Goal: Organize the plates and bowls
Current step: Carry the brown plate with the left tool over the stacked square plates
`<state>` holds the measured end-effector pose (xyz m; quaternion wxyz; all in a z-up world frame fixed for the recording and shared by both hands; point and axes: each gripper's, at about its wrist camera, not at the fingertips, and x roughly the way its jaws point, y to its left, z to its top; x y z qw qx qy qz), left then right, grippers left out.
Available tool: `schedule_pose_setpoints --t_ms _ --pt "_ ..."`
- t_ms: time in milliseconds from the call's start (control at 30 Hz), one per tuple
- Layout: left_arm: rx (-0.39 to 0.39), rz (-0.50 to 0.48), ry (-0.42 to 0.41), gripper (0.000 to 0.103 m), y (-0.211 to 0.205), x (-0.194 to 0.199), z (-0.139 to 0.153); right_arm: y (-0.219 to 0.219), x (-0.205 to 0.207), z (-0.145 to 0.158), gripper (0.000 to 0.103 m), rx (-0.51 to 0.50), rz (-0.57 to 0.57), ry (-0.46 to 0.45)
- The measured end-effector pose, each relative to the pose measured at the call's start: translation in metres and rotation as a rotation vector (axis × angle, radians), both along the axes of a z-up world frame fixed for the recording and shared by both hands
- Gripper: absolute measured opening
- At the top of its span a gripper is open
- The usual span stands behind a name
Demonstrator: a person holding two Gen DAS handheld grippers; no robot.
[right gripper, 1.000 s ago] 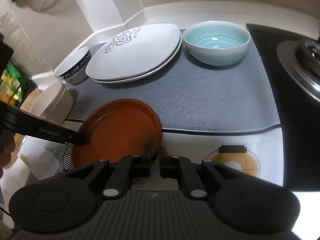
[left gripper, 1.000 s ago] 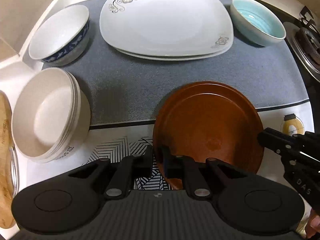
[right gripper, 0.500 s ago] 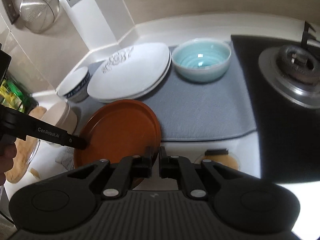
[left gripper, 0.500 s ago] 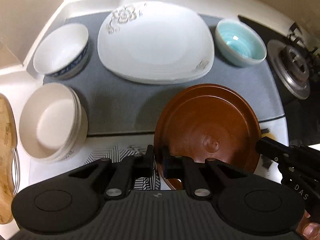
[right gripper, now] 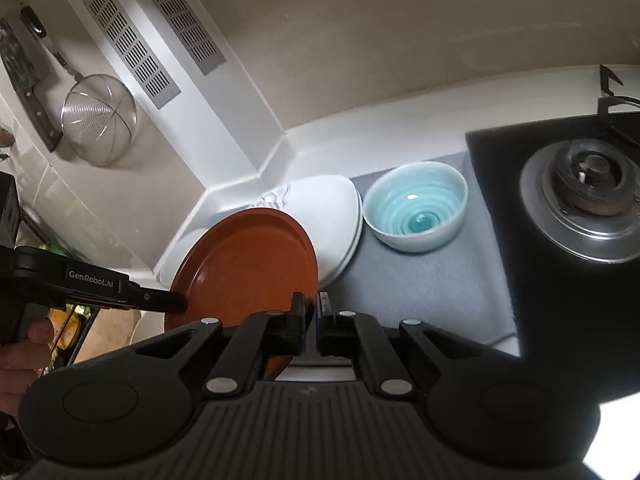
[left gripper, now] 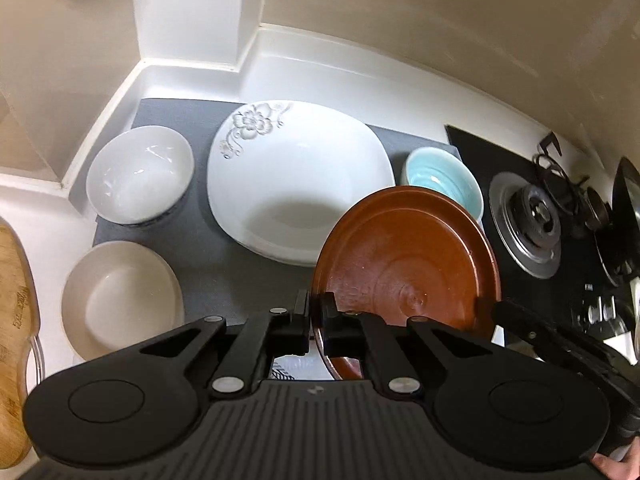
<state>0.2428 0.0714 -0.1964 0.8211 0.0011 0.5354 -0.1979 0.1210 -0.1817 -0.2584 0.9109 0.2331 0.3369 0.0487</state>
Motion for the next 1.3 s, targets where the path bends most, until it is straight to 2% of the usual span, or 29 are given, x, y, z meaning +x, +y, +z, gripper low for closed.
schedule_pose_setpoints --t_ms 167,333,500,633,767,1000,1300 --pt "-0.005 0.016 -0.024 0.005 0.009 0.019 0.009 0.006 0.02 -0.005 0.005 0.035 -0.005 0.001" --pt "0.028 0.028 -0.084 0.005 0.01 0.036 0.022 0.026 0.045 0.01 0.005 -0.023 0.014 -0.025" --pt "-0.008 0.063 -0.087 0.005 0.014 0.064 0.031 0.038 0.073 0.03 0.004 -0.054 -0.011 -0.073" --pt "-0.028 0.091 -0.1 0.005 0.012 0.091 0.036 0.037 0.101 0.034 0.004 -0.063 -0.038 -0.09" --pt "-0.011 0.057 -0.101 0.006 0.003 0.113 0.037 0.033 0.121 0.04 0.004 -0.056 -0.071 -0.107" --pt "-0.003 0.068 -0.032 0.006 -0.012 0.143 0.004 0.029 0.148 0.021 0.004 -0.121 -0.082 -0.069" --pt "0.109 0.078 0.046 0.006 -0.025 0.166 -0.047 0.034 0.174 -0.026 0.004 -0.122 -0.1 0.028"
